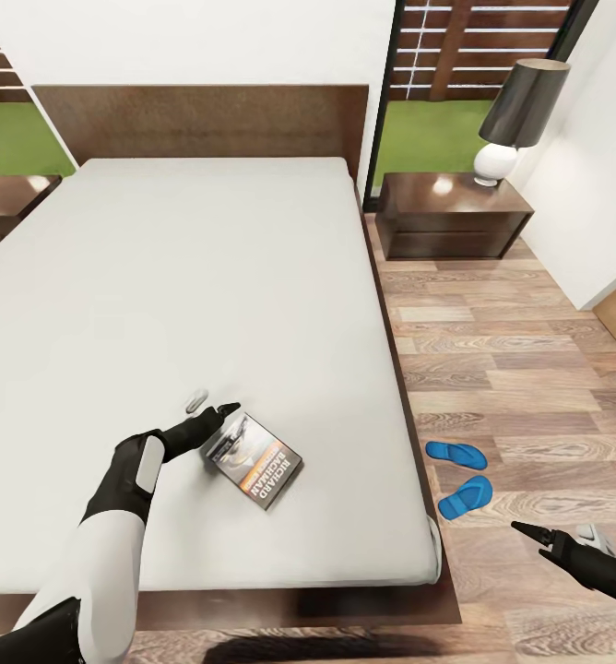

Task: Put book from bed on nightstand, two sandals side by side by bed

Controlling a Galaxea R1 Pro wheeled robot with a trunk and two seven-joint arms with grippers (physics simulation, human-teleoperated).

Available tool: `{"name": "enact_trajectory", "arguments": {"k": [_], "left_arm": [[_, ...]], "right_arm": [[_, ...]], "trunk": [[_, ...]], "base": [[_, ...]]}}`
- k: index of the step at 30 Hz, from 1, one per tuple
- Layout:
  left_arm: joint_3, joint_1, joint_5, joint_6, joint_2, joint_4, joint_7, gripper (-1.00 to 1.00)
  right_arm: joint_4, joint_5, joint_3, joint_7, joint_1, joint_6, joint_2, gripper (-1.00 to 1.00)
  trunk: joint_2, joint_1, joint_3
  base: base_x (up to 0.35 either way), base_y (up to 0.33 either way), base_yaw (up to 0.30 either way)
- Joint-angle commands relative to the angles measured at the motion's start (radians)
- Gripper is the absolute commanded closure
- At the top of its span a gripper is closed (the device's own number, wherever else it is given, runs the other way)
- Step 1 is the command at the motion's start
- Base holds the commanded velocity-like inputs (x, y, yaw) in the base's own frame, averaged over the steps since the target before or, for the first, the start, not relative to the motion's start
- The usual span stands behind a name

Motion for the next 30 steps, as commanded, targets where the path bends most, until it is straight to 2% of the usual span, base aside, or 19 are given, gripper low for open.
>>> {"name": "enact_trajectory", "arguments": {"k": [1,11,15,28,30], "left_arm": [[0.004,0.0,-0.007,0.008,-0.001,0.0,0.0,-1.0],[0.004,0.0,-0.006,0.008,-0.001,0.001,0.0,-1.0],[0.004,0.0,-0.006,0.008,-0.001,0.001,0.0,-1.0],[0.004,0.0,-0.006,0.008,-0.001,0.002,0.0,-1.0],[0.004,0.0,-0.006,0.008,-0.001,0.002,0.0,-1.0]], "right_arm": [[0.0,-0.004,-0.002,0.001,0.0,0.007,0.0,-1.0],[0.0,-0.004,-0.002,0.002,0.0,0.007,0.0,-1.0],[0.0,-0.004,-0.002,0.001,0.0,0.007,0.0,-1.0],[0.0,-0.004,-0.002,0.001,0.0,0.007,0.0,-1.0],[0.0,-0.004,-0.002,0.001,0.0,0.007,0.0,-1.0]], "trunk": [[0.0,0.0,-0.001],[0.0,0.0,-0.001],[0.028,-0.015,0.012],[0.028,-0.015,0.012],[0.042,-0.023,0.018]], "base": [[0.0,0.0,0.0],[0.0,0.0,0.0],[0.0,0.0,0.0],[0.0,0.0,0.0],[0.0,0.0,0.0]]}}
